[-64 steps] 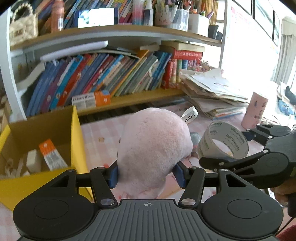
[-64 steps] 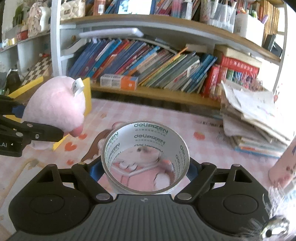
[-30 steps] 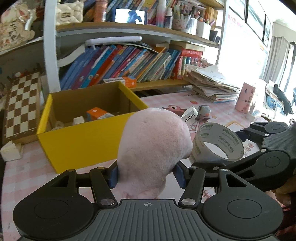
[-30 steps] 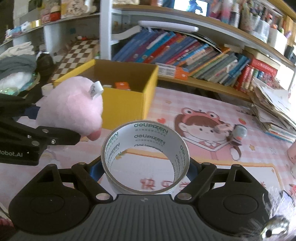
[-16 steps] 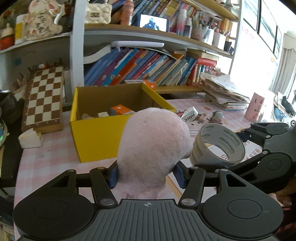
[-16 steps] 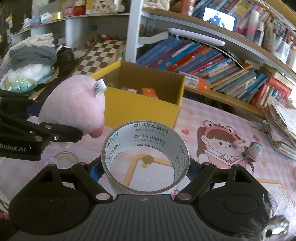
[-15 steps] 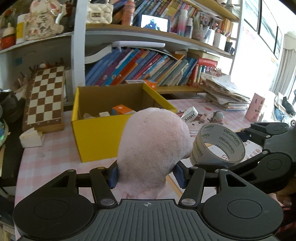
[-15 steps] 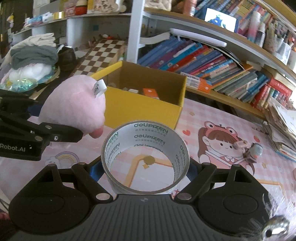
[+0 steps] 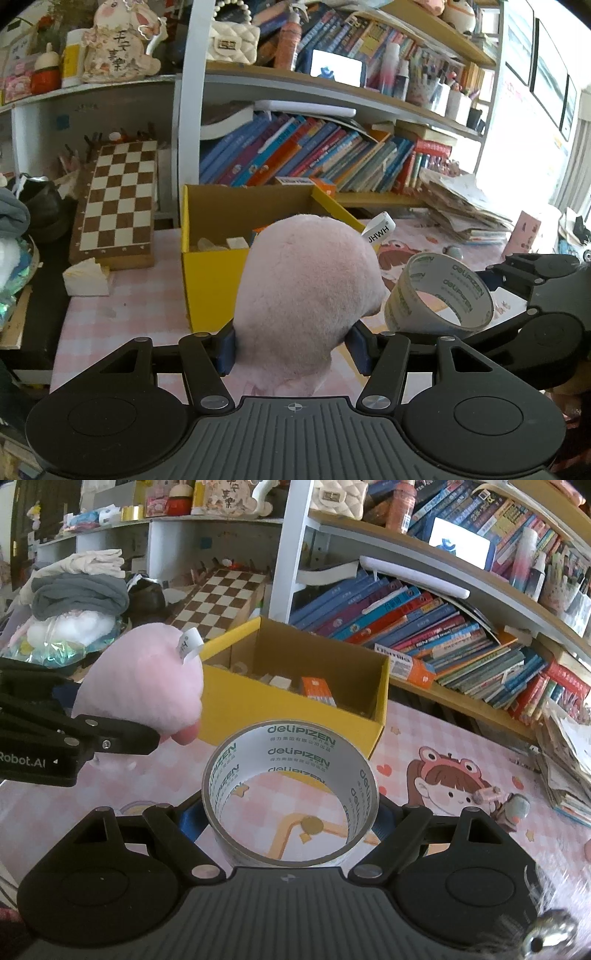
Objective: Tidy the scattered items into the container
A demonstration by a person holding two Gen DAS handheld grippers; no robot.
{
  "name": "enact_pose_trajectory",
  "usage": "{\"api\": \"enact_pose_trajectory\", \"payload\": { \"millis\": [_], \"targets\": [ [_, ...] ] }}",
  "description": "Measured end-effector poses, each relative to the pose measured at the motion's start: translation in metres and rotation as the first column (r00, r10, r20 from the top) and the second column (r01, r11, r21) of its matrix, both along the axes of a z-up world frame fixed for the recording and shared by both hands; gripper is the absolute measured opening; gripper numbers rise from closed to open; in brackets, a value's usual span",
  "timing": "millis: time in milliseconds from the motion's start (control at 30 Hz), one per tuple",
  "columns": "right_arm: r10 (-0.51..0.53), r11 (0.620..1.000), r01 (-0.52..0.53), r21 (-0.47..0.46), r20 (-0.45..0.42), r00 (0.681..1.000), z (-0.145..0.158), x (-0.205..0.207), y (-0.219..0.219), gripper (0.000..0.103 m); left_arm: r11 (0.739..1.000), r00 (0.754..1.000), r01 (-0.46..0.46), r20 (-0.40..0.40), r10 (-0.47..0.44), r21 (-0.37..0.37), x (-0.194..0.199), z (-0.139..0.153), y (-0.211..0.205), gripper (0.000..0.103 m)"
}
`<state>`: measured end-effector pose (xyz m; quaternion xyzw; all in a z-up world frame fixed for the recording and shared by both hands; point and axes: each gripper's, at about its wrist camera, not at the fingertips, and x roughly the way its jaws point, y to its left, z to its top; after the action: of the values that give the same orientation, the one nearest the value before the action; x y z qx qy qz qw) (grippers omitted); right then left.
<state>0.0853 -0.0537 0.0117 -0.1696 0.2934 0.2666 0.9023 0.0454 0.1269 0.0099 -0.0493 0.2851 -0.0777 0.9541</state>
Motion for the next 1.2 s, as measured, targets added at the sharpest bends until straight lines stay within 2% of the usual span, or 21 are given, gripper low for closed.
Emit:
{"api": "enact_pose_trajectory", "payload": {
  "millis": [300, 700, 933, 1200],
  "targets": [
    [0.008, 1.0, -0.009, 0.021, 0.05, 0.999, 0.017, 0.023, 0.007, 0.084, 1.0, 0.998, -0.014, 0.063, 0.014, 0.013, 0.021, 0.019, 0.011, 0.058],
    [0.034, 0.999, -0.039, 0.036, 0.13, 0.991, 0.041, 0.074, 0.02, 0.084, 0.996, 0.99, -0.021, 0.139, 0.009, 0.088, 0.073, 0.04, 0.017, 0.058],
    [0.09, 0.996, -0.087, -0.023, 0.167, 0.982, 0.034, 0.117, 0.043, 0.084, 0.995, 0.992, -0.055, 0.12, 0.044, 0.086, 0.121, 0.034, 0.023, 0.058],
    [0.172, 0.982, -0.154, -0.111, 0.172, 0.97, 0.017, 0.18, 0.073, 0.084, 0.988, 0.996, -0.087, 0.038, 0.083, 0.126, 0.181, 0.012, 0.025, 0.058]
  ]
}}
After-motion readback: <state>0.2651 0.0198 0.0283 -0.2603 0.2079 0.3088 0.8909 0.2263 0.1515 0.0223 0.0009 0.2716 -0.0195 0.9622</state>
